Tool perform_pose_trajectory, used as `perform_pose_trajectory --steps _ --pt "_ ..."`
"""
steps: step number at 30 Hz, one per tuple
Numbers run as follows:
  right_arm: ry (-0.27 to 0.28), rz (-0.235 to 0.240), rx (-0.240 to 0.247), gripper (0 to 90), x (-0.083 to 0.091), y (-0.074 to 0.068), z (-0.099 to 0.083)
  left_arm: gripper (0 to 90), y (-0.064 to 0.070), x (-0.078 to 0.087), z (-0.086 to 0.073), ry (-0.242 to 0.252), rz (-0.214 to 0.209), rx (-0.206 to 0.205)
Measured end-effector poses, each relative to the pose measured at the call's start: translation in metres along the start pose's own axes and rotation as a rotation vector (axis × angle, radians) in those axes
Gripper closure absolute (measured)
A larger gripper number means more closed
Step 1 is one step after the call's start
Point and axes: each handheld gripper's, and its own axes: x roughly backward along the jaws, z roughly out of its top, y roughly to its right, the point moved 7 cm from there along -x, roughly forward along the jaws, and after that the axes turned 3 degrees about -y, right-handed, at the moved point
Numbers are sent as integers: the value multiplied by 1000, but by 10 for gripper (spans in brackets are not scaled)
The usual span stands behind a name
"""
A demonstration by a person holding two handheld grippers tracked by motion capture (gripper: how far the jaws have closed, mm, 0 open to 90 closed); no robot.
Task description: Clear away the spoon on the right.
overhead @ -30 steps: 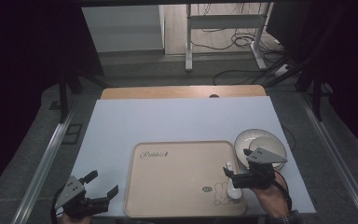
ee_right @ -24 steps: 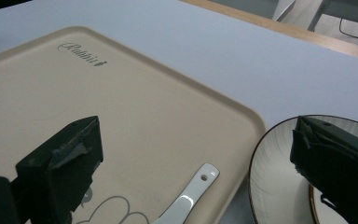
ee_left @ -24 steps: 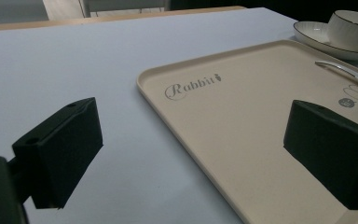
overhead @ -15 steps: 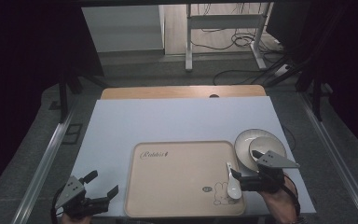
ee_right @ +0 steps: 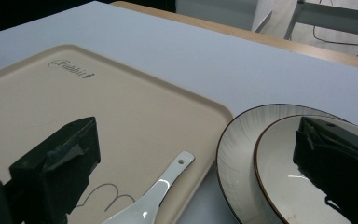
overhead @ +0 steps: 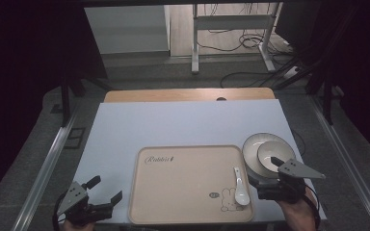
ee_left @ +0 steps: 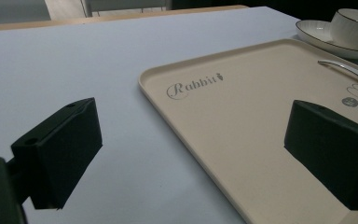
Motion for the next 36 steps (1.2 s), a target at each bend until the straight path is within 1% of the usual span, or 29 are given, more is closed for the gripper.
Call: perform_pose_trajectory --steps 4,13,16,21,25,29,32,36 --pt "14 -16 -3 3 7 3 -1 40 0 0 0 -1 2 -2" --pt "37 -46 -34 4 21 13 -10 40 0 0 0 -1 7 0" --pt "42 -57 -32 3 23 16 -13 39 0 0 0 -2 8 0" --pt "42 -68 -35 3 25 21 -21 39 0 0 -1 -1 9 2" --pt "36 -86 -36 3 26 26 -28 39 0 0 -1 -2 10 0" --pt "34 -101 -50 3 27 32 -36 39 0 0 -1 -2 10 -1" --pt "16 -106 -58 4 25 35 -42 39 0 0 -1 -1 10 -1" --pt "4 -110 -55 5 23 35 -44 39 0 -1 0 -1 9 -2"
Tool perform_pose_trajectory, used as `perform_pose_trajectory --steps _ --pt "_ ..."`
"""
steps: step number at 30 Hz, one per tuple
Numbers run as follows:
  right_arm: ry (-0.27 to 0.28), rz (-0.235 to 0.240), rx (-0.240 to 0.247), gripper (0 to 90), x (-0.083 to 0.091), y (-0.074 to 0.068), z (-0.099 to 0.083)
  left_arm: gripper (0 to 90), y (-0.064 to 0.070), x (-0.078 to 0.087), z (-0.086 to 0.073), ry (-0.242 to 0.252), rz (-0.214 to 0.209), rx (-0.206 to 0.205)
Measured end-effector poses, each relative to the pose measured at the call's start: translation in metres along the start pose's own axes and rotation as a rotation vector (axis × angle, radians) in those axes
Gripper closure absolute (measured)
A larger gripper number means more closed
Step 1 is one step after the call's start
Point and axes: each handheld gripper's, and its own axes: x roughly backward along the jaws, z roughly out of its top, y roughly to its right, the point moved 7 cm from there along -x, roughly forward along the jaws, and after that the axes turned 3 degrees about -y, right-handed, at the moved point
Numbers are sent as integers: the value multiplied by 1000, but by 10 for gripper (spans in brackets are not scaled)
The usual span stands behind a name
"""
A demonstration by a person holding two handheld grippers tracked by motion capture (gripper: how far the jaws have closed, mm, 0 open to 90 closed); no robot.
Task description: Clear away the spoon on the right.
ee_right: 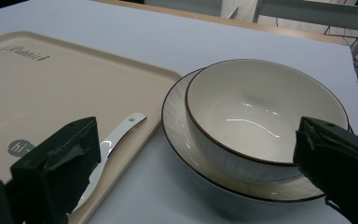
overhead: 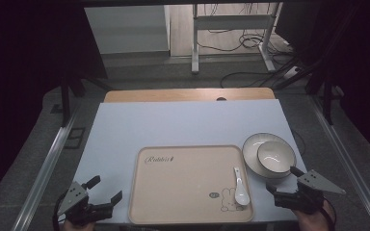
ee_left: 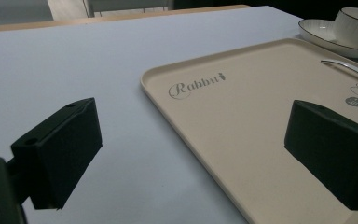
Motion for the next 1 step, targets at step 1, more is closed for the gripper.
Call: perform_pose_trajectory --steps 1 --pt "1 -1 0 5 0 0 0 39 0 0 0 -1 0 -1"
